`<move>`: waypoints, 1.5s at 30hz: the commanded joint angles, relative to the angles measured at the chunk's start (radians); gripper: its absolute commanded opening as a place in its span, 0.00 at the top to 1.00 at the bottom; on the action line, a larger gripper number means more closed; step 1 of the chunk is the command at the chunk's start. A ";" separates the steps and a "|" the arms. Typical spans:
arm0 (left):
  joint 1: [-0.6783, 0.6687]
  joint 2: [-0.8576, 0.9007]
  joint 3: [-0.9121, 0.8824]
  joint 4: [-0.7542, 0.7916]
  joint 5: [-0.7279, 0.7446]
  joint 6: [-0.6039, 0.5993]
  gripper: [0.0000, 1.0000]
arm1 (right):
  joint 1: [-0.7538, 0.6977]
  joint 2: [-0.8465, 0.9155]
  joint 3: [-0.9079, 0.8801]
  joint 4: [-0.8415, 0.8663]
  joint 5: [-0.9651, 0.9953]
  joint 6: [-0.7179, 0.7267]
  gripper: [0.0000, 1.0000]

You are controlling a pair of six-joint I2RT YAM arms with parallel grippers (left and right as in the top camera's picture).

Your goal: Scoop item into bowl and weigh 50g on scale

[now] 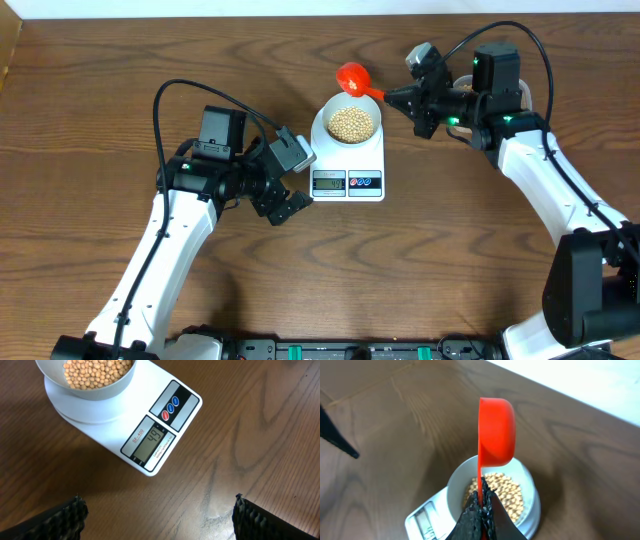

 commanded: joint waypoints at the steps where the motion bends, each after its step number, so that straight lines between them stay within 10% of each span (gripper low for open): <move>1: 0.003 0.000 0.023 -0.001 0.013 0.006 0.05 | 0.002 -0.020 0.005 -0.055 0.018 -0.035 0.99; 45: 0.003 0.000 0.023 -0.001 0.013 0.006 0.05 | 0.009 -0.038 0.005 -0.086 0.065 -0.108 0.99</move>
